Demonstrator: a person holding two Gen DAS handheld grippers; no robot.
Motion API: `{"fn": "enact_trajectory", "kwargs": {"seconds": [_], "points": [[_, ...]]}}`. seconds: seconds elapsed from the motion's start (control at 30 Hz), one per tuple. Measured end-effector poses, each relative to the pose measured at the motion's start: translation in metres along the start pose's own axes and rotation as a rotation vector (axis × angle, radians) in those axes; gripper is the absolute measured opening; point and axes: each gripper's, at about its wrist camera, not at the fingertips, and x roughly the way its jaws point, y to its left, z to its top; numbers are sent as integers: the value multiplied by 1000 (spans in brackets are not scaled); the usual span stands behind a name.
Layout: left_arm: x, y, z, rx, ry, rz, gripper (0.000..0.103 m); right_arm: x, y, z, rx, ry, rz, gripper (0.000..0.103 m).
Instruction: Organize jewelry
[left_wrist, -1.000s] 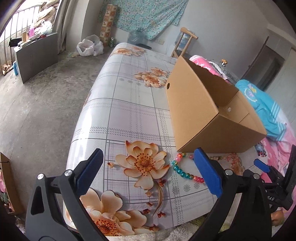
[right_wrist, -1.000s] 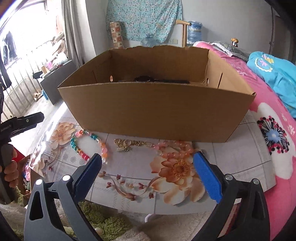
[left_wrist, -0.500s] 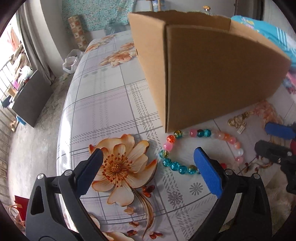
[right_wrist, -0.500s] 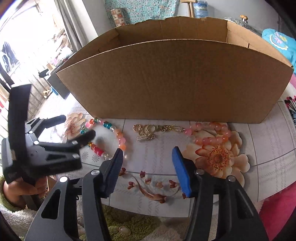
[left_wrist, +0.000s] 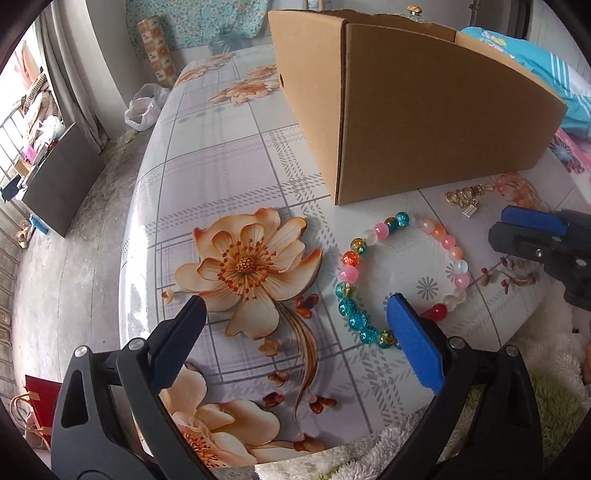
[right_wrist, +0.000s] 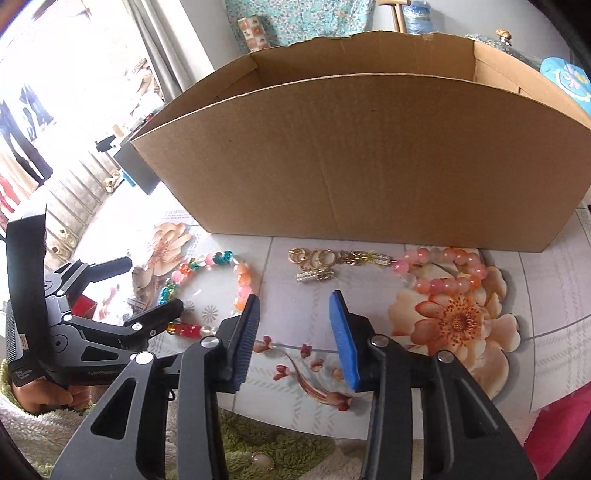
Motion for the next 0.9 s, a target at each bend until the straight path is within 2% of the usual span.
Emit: {"fn": "enact_trajectory", "kwargs": {"seconds": [0.13,0.23,0.37,0.57,0.7,0.9], "points": [[-9,-7,4,23,-42,-15,92,7,7,4,-25,14,40,31],[-8,-12,7,50,-44,-21,70,11,14,6,-41,22,55,28],[-2,-11,9,48,-15,-56,52,17,24,10,-68,30,63,26],[-1,-12,12,47,-2,-87,39,23,35,12,-115,50,64,22],[0,-10,13,35,7,-106,36,28,39,14,-128,64,54,20],[0,-10,14,24,3,-142,22,33,43,17,-120,70,51,11]]}}
